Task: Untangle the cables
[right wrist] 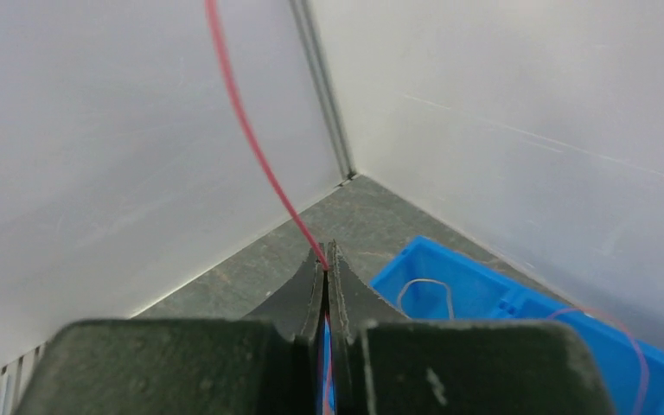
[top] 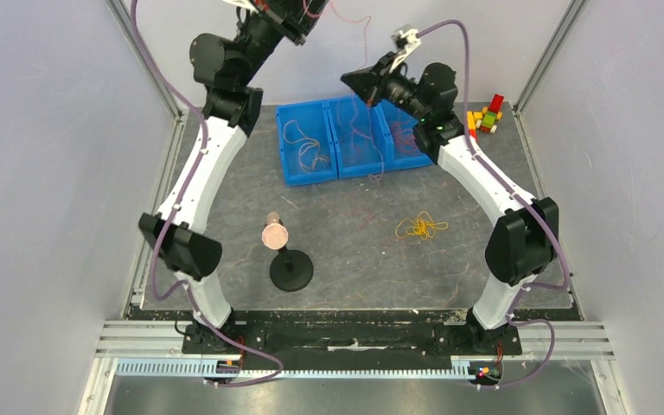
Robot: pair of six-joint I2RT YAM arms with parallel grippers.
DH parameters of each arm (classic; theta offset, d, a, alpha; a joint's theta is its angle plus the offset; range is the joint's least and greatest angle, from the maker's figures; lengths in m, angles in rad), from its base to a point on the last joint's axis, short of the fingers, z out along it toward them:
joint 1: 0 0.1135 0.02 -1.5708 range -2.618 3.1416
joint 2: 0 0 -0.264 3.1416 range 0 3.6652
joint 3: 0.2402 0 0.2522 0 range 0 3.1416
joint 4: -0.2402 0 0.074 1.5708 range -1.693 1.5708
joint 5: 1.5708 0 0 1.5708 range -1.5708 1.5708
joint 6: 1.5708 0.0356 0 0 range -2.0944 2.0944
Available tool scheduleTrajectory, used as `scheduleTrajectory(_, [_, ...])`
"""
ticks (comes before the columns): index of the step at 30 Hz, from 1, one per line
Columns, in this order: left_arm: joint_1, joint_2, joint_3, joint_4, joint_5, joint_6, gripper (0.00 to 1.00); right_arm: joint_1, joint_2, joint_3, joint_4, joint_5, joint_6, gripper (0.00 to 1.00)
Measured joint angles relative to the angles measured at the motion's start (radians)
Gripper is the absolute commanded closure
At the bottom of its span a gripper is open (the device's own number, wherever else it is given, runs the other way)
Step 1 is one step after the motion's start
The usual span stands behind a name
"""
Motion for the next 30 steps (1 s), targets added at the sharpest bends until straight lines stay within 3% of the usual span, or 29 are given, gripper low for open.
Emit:
scheduleTrajectory(5, [0.084,-0.196,-0.319,-0.06,0.111,0.008,0.98,-0.121,-0.027,-0.001,0.02,0.003,0.087,1.0])
scheduleTrajectory(9, [0.14,-0.313,-0.492,-0.265,0.186,0.12,0.98,-0.212,-0.063,0.003,0.079,0.002,0.189,1.0])
scheduleTrajectory(13, [0.129,-0.285,-0.48,-0.634,0.205,0.349,0.98,-0.22,-0.072,0.056,0.145,-0.006,0.287,1.0])
scheduleTrajectory(20, [0.093,-0.049,-0.288,-1.031,0.204,0.594,0.98,-0.193,-0.073,0.119,0.165,-0.059,0.394,1.0])
scheduleTrajectory(21, [0.082,-0.023,-0.26,-1.074,0.207,0.621,0.88,-0.188,-0.072,0.117,0.154,-0.063,0.402,1.0])
scheduleTrajectory(24, [0.06,-0.002,-0.237,-1.148,0.249,0.661,0.37,-0.188,-0.072,0.105,0.143,-0.071,0.418,1.0])
scheduleTrajectory(25, [0.06,-0.002,-0.235,-1.172,0.27,0.671,0.27,-0.192,-0.072,0.101,0.152,-0.068,0.42,1.0])
scheduleTrajectory(30, [0.126,-0.014,-0.245,-1.21,0.401,0.696,0.22,-0.22,-0.095,0.053,0.187,-0.068,0.411,1.0])
